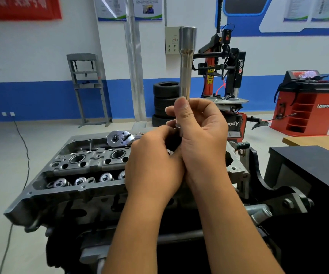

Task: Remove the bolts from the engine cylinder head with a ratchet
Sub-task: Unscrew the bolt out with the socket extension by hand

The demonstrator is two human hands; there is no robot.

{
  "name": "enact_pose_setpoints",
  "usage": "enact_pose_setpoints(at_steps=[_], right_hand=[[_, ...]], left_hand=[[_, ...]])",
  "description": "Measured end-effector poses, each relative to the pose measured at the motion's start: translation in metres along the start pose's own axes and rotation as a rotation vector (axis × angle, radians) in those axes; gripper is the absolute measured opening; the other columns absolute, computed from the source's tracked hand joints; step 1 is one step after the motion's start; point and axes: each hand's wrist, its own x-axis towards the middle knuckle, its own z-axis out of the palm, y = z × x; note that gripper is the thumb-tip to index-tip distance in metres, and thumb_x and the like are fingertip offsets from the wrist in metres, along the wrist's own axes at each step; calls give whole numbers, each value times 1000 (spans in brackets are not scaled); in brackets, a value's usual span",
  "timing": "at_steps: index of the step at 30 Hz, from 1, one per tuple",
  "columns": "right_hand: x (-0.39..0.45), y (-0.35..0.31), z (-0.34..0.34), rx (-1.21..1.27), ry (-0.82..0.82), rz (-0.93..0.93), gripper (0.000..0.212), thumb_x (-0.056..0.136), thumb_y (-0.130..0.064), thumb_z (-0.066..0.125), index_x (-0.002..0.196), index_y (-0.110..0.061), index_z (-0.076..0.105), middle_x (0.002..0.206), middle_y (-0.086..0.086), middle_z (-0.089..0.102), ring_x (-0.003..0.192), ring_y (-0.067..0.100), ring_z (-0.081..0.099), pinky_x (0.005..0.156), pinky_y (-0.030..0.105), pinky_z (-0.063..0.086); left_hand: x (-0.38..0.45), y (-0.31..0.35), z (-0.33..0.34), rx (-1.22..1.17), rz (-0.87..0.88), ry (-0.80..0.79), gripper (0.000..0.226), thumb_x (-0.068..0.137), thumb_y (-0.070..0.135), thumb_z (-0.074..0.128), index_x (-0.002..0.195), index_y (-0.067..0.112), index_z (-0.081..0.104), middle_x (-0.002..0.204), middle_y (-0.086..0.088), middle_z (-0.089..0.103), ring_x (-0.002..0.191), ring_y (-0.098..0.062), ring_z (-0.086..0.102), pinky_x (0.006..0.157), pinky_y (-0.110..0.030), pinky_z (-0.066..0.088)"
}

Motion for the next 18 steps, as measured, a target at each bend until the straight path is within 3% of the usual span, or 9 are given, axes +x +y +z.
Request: enact_pose_setpoints(at_steps=[4,8,12,14,18], right_hand=[[1,2,0,-30,-16,-6,24,97,-35,65,98,-11,67,91,7,78,77,14,68,77,34,58],[1,2,3,-51,-43,32,33,103,-39,54,89,-17,74,88,5,77,76,15,64,78,40,55],[0,-3,4,32,6,27,25,89,-36,75,88,-11,68,81,10,73,70,20,64,73,43,57],[-1,-2,2,10,11,4,27,87,-27,82,88,-7,66,76,10,67,68,20,60,70,38,55],[-2,-1,2,-69,38,-30,24,83,-17,88,87,-16,64,76,3,65,64,12,56,63,26,51]], left_hand=[[2,-2,-4,-61,20,-118,29,83,35,55,104,35,75,91,15,77,88,-14,73,77,-47,61],[1,1,-1,-8,-15,8,25,78,42,55,95,40,72,83,16,75,83,-17,71,73,-43,59],[0,3,-1,1,-79,78,21,69,47,57,82,39,71,74,17,72,74,-13,69,68,-40,59],[-1,3,-1,12,-74,35,29,72,48,54,92,40,74,79,14,74,79,-16,70,72,-42,60],[0,5,-3,69,-33,-29,40,79,45,45,110,49,69,90,12,75,88,-20,70,77,-44,60]])
